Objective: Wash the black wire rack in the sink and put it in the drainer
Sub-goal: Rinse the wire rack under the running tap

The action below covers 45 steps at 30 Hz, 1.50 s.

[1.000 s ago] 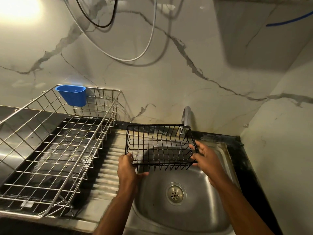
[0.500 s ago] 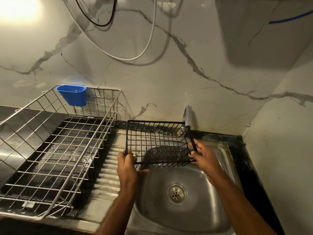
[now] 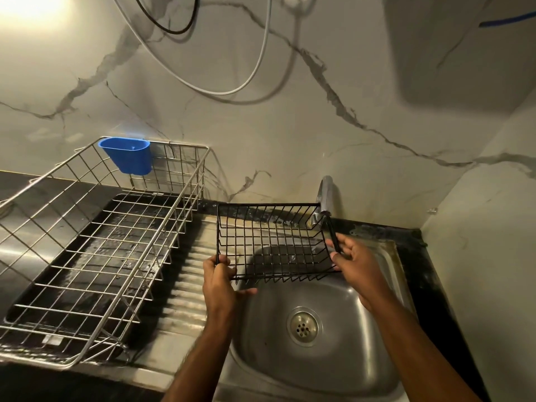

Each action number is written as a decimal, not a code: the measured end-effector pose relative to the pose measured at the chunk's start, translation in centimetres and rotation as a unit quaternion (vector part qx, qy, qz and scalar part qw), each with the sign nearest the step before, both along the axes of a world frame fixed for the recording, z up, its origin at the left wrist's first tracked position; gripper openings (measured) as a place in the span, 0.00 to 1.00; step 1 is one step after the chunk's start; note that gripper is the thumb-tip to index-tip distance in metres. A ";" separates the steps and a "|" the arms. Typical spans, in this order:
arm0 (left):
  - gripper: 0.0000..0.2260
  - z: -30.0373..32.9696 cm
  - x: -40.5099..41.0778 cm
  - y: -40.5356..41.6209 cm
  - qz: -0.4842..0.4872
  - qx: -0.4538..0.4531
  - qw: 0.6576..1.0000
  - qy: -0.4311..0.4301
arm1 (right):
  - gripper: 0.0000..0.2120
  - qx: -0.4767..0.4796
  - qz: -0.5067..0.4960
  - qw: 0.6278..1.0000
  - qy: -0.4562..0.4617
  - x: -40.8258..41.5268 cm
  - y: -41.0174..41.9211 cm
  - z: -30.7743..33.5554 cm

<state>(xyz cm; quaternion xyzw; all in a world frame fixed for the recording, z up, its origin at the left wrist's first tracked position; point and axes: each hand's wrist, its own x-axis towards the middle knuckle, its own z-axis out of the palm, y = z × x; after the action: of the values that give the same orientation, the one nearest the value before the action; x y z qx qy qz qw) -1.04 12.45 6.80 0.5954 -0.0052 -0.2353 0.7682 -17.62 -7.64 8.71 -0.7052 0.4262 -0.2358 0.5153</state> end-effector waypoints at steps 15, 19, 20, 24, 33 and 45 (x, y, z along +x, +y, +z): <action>0.15 0.5 -0.7 0.1 -0.004 -0.003 1.000 -0.021 | 0.24 0.009 0.008 1.000 0.000 0.4 -0.6 0.2; 0.15 0.5 -0.6 0.0 -0.001 -0.007 1.000 -0.004 | 0.24 0.001 0.014 1.000 0.000 0.5 -0.6 0.7; 0.14 0.4 -0.5 0.0 0.002 -0.007 1.000 0.002 | 0.24 -0.001 0.017 1.000 0.001 0.5 -0.6 0.8; 0.13 0.2 -0.4 -0.1 0.012 -0.010 1.000 0.015 | 0.24 0.001 0.024 1.000 0.001 0.6 -0.7 1.0; 0.15 0.2 -0.7 -0.3 0.000 0.001 1.000 0.009 | 0.24 -0.012 0.019 1.000 -0.002 1.4 -1.5 2.0; 0.16 0.5 -0.7 0.0 -0.003 -0.004 1.000 0.017 | 0.23 -0.027 0.035 0.999 -0.004 2.1 -1.6 3.1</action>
<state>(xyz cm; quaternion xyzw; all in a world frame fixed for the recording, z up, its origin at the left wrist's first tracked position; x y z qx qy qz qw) -1.78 12.48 7.32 0.5882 0.0050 -0.2476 0.7698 -15.53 -9.25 11.84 -0.7324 0.3926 -0.2314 0.5058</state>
